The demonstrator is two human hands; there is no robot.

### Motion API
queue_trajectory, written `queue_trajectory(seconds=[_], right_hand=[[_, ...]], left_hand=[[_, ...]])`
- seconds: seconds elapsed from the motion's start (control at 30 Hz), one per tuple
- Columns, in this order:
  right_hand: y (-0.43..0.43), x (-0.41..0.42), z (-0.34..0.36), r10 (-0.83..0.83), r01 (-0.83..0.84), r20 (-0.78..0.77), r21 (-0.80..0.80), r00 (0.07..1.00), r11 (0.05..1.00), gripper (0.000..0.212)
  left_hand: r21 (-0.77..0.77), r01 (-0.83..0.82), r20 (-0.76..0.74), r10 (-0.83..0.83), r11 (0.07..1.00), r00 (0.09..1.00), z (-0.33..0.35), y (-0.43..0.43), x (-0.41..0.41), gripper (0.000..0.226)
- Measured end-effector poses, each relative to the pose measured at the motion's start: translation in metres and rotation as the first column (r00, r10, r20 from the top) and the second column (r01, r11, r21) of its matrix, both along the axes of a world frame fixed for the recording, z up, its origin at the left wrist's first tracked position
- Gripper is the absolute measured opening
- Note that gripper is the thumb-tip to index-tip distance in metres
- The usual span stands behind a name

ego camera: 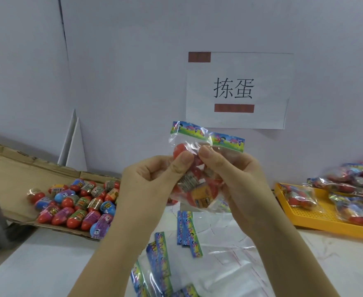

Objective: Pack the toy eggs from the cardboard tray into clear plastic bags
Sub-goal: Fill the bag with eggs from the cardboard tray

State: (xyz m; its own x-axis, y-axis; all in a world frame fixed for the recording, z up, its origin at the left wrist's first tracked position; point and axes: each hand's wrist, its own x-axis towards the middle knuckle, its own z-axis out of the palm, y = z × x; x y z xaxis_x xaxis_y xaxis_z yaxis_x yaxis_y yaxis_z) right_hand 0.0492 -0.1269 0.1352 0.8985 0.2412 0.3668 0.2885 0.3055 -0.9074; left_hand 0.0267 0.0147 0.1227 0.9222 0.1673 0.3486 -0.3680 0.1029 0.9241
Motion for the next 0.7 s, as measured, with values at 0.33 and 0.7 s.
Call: queue_trajectory(seconds=[0.33, 0.7], right_hand=[[-0.004, 0.004, -0.004, 0.011, -0.009, 0.028, -0.046, 1.000, 0.999, 0.031], [0.006, 0.004, -0.010, -0.105, 0.104, 0.161, 0.015, 0.981, 0.994, 0.019]], left_hand=[[-0.137, 0.110, 0.091, -0.098, 0.984, 0.991, 0.002, 0.003, -0.001, 0.024], [-0.183, 0.248, 0.102, -0.232, 0.951, 0.967, 0.003, 0.006, 0.000, 0.024]])
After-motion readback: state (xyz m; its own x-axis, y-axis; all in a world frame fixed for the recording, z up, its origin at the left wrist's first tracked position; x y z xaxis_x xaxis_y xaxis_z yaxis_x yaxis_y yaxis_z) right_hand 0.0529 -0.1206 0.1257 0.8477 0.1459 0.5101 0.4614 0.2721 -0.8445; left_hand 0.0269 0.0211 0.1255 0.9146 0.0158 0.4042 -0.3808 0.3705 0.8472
